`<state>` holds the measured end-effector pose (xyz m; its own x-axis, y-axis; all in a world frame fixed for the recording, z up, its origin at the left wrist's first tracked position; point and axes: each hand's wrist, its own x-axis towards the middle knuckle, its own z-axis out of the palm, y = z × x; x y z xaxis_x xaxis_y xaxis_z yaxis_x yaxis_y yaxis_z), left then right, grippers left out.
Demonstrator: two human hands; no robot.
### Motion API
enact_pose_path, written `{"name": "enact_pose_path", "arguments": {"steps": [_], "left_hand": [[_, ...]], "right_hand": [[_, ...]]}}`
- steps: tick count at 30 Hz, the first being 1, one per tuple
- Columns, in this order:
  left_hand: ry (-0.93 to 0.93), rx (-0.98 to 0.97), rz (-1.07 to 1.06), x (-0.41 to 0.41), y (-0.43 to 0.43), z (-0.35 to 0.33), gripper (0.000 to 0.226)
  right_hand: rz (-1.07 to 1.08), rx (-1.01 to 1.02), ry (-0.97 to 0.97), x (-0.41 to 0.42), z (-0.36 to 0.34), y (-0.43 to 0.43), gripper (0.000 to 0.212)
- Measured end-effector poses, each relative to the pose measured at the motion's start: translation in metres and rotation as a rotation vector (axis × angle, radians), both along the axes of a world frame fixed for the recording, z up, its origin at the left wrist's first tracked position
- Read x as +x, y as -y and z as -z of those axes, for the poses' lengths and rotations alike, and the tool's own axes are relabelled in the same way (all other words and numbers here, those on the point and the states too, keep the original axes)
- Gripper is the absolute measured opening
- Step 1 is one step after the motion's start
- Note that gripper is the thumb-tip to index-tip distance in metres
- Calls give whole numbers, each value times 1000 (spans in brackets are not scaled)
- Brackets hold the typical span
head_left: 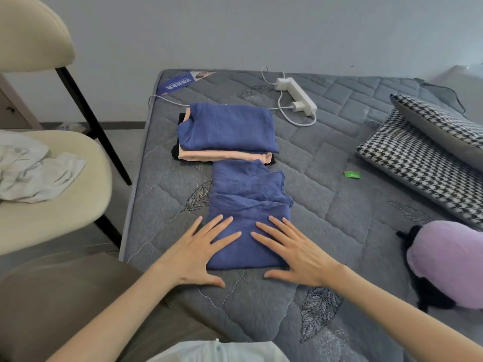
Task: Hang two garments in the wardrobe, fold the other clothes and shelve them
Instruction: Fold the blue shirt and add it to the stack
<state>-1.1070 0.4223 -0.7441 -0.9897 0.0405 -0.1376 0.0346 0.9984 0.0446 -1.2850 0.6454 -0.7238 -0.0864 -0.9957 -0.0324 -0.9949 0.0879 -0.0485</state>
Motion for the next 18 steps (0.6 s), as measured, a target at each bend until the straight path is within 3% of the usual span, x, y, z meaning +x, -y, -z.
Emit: {"name": "enact_pose_path", "arguments": {"steps": [5,8,10,13,16,18], "left_hand": [[-91,-19,-27,0,8,5,76],[-22,-58,-17,0,11,6,80],[19,-50,-11,0,10,3,79],[-25,157,-42,0,10,-5,57],[-145,323,-147,0,8,-17,45],[-157,375,-230,1,5,-28,64]], "right_hand": [[37,13,-48,-3,14,-2,70],[-11,7,-87,-5,13,2,60],[1,34,-8,-8,11,2,54],[134,61,260,-9,3,2,45],[251,-34,382,-8,-14,3,33],[271,-60,397,-7,-21,4,25]]}}
